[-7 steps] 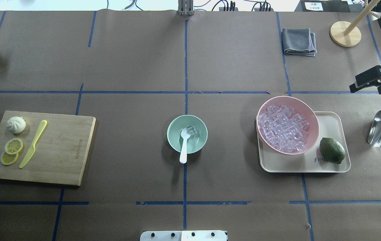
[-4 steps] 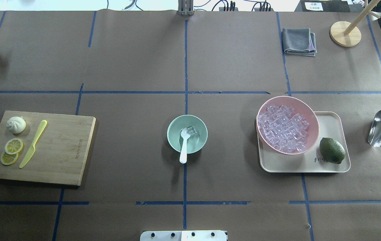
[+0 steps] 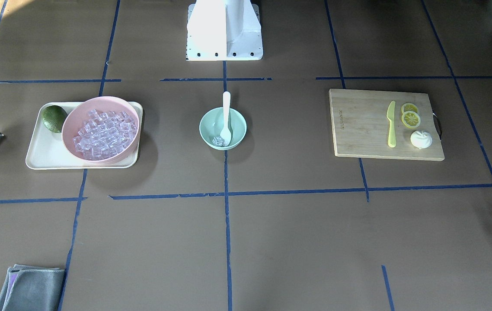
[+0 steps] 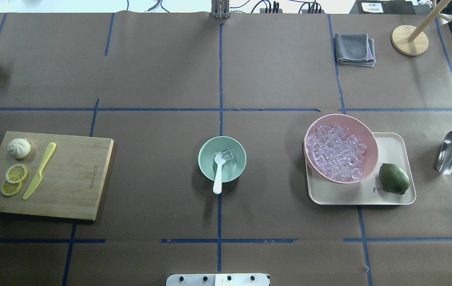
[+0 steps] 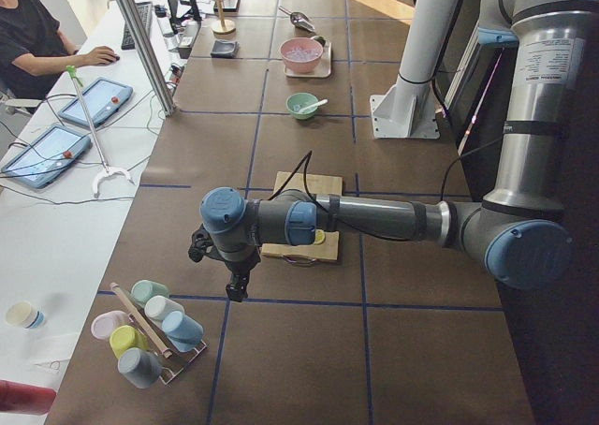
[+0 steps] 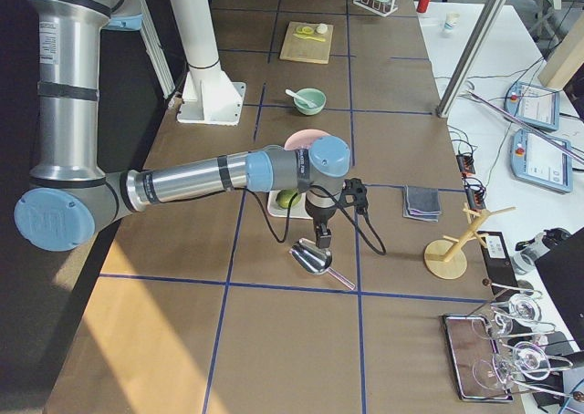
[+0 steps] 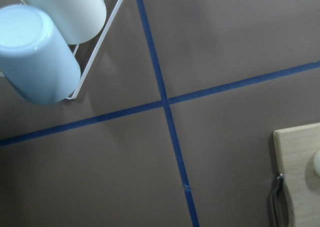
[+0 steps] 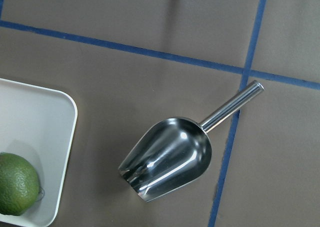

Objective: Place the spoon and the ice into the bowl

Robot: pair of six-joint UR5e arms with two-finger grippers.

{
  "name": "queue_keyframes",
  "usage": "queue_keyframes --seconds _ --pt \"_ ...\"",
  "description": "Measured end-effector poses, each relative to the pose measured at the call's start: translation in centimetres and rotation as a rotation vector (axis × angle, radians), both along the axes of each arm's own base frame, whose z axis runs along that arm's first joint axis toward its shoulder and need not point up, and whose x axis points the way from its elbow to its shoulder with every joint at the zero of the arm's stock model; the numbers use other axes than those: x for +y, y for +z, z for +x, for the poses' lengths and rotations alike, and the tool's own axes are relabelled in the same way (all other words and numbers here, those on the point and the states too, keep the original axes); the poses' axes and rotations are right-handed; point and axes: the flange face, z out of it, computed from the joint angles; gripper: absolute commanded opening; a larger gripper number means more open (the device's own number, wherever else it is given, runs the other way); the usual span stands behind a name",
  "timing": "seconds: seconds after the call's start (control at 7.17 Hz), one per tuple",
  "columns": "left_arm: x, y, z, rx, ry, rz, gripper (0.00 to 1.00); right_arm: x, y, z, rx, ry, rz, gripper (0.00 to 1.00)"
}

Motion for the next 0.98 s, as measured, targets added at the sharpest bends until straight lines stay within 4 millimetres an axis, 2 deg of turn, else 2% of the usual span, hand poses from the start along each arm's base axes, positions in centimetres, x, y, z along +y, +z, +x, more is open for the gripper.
queue_keyframes --seconds 0.42,0.7,0.98 --pt "1.3 0.6 0.1 0.013 0.001 -0.025 1.00 1.4 2.4 0.9 0.011 0.005 -0.039 0.99" --pt "1.4 1.7 0.3 0.017 0.005 -0.001 1.00 1.1 3.9 1.1 0.030 -0.018 -0.039 0.99" --pt "1.7 2.4 0.3 0.014 0.008 0.097 1.00 1.0 4.8 1.2 0.043 -0.026 -0.044 0.99"
